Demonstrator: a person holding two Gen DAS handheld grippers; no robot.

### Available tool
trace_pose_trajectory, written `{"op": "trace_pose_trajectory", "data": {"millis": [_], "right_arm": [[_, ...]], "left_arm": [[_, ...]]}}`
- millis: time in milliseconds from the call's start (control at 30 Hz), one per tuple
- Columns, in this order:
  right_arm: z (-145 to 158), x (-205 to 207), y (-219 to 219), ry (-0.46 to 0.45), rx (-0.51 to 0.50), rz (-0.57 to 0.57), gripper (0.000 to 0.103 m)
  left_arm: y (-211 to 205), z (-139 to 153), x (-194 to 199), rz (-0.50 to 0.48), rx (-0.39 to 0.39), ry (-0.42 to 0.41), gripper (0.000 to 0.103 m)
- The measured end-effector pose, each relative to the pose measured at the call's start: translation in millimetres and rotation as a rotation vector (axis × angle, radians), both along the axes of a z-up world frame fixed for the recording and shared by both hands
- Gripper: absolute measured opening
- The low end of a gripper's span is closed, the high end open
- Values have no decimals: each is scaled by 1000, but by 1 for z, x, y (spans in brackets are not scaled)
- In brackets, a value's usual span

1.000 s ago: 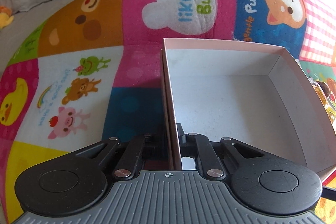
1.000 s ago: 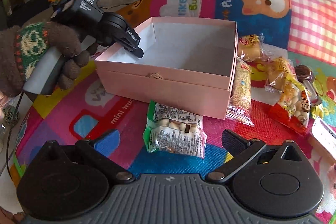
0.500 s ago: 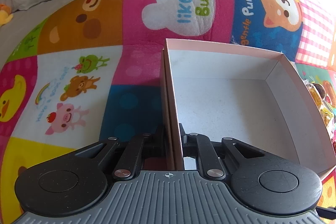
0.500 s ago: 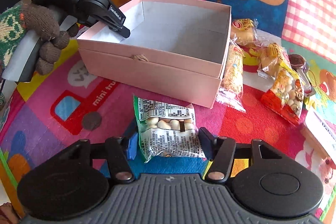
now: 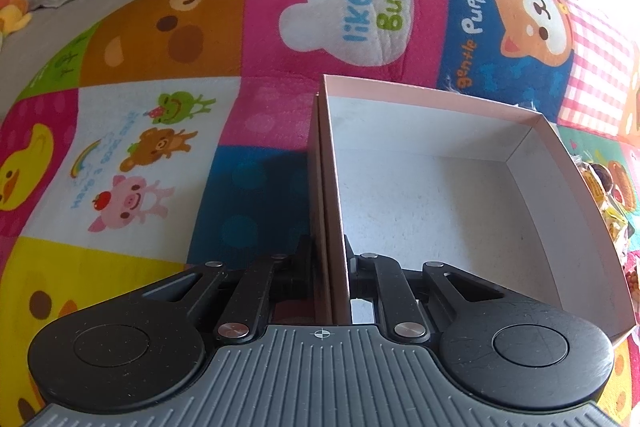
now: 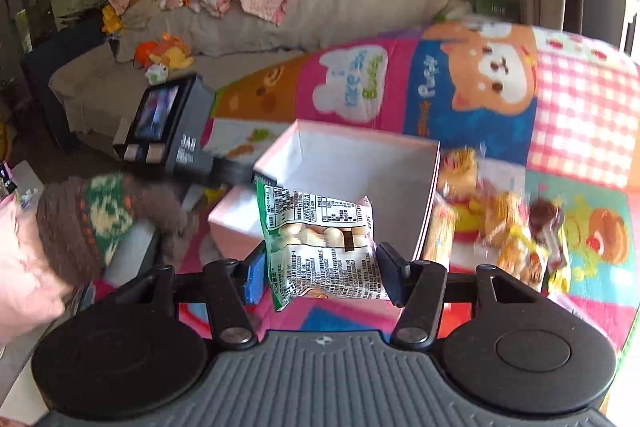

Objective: Organize objects
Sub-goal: 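Drop the white-green snack bag into the box with right gripper while left holds box, then move the right gripper over the snacks toward the lollipop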

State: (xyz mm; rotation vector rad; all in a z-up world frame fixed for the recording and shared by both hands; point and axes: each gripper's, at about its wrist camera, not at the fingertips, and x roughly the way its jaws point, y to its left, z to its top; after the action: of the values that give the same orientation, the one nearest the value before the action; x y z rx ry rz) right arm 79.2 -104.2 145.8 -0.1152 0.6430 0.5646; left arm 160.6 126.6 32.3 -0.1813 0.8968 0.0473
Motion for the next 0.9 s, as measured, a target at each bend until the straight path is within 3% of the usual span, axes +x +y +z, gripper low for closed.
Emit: {"op": "trace_pose_trajectory", "data": {"millis": [100,133,200,333,433,567,733,800,900], "right_arm": [[18,41,20,-87,78,-26,61],[21,56,26,-77,102,-11,69],[22,79,32,-34,144,-25,76],[16,90,16,-35,135,-74,76],[0,89,-17,-21,102,-155,76],[-36,88,-65,72,47,-264,77],[-83,89,-98,221,110,-326,77],[-96,92,-102,260,142,-348,72],[-111,101,-96,294,151,-347,48]], "left_arm": [[1,0,0,13,-12,3,14],[2,0,-1,18,-21,4,14],[4,0,-3,23,-31,6,15],[4,-1,-5,14,-27,-2,15],[3,-1,-6,15,-23,-9,15],[3,-2,-10,7,-20,-26,15],[2,-2,-13,2,-8,-34,15],[3,-2,-15,6,-5,-31,15],[7,-1,-19,12,5,-27,14]]}}
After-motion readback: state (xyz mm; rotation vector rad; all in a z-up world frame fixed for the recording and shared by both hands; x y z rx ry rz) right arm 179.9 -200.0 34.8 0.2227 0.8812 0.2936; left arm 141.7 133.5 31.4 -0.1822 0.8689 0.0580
